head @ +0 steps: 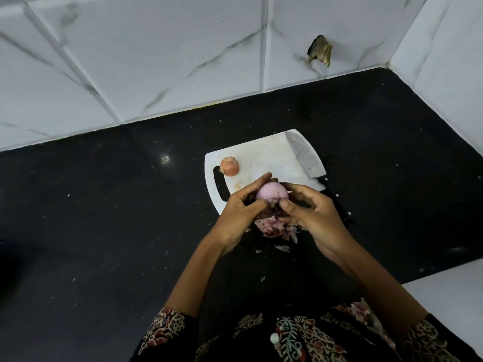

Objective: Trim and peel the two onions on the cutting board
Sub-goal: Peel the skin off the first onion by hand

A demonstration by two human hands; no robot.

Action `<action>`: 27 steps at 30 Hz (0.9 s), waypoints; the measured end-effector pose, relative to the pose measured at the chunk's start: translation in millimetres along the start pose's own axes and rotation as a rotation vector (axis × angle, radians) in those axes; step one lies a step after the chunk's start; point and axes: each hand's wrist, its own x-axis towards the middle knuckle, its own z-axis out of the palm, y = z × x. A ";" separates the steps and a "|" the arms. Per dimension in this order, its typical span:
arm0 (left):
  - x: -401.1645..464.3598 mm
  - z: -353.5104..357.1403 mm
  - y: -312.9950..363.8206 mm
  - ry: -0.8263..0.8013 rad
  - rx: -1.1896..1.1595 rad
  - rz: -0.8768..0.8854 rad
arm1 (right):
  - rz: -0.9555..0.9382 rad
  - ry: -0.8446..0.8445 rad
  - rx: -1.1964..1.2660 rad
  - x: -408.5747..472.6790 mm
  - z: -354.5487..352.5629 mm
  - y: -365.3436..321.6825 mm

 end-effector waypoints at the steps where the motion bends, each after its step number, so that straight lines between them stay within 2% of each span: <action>1: -0.4 -0.4 -0.4 -0.005 -0.019 -0.010 | 0.007 0.001 0.009 0.1 -0.4 0.3; 19: 0.8 8.3 -2.6 0.063 -0.001 0.003 | -0.035 -0.025 -0.062 -2.9 -1.6 -0.5; 27: 1.1 1.2 -1.4 0.008 -0.005 -0.039 | 0.045 0.011 0.048 -1.9 -1.0 1.6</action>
